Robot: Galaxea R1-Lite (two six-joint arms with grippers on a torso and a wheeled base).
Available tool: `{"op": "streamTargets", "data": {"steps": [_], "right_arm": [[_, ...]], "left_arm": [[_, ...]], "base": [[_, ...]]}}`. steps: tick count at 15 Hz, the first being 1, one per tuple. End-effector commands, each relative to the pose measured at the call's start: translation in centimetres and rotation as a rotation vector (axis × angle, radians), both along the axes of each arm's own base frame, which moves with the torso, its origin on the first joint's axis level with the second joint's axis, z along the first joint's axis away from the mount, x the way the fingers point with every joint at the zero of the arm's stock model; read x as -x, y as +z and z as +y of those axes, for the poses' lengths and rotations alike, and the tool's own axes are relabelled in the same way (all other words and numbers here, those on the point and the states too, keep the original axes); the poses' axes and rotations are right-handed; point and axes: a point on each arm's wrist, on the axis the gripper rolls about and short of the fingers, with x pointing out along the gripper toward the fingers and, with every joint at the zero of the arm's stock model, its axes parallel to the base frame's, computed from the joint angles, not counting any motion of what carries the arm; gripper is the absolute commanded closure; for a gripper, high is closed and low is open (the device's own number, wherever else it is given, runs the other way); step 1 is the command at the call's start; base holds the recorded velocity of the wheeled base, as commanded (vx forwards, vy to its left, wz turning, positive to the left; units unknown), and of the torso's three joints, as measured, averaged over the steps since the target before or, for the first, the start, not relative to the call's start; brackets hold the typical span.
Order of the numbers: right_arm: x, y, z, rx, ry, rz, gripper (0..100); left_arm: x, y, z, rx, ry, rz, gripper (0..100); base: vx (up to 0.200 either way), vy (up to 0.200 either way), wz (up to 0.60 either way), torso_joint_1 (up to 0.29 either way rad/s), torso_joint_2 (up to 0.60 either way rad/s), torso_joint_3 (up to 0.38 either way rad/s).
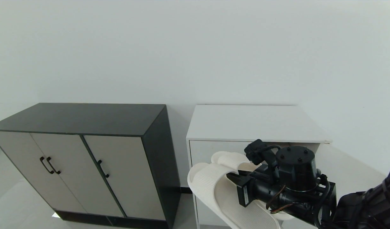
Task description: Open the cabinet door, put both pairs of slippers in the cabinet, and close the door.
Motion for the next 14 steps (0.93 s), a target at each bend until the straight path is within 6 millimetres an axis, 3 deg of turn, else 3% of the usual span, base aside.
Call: {"op": "streamTargets", "data": {"steps": [1, 4, 14], "right_arm": [[0.25, 0.16, -0.20, -0.004, 0.004, -0.002, 100], [0.32, 0.06, -0.24, -0.003, 0.011, 0.003, 100], [0.49, -0.23, -0.41, 0.005, 0.015, 0.013, 100]], "left_arm": [[-0.01, -0.03, 0.00, 0.001, 0.000, 0.001, 100], [0.00, 0.01, 0.00, 0.001, 0.000, 0.000, 100], [0.01, 0.01, 0.00, 0.001, 0.000, -0.002, 100]], "base": [[0.000, 0.000, 0.00, 0.000, 0.00, 0.000], [0.000, 0.000, 0.00, 0.000, 0.00, 0.000], [0.000, -0.200, 0.00, 0.003, 0.00, 0.002]]}}
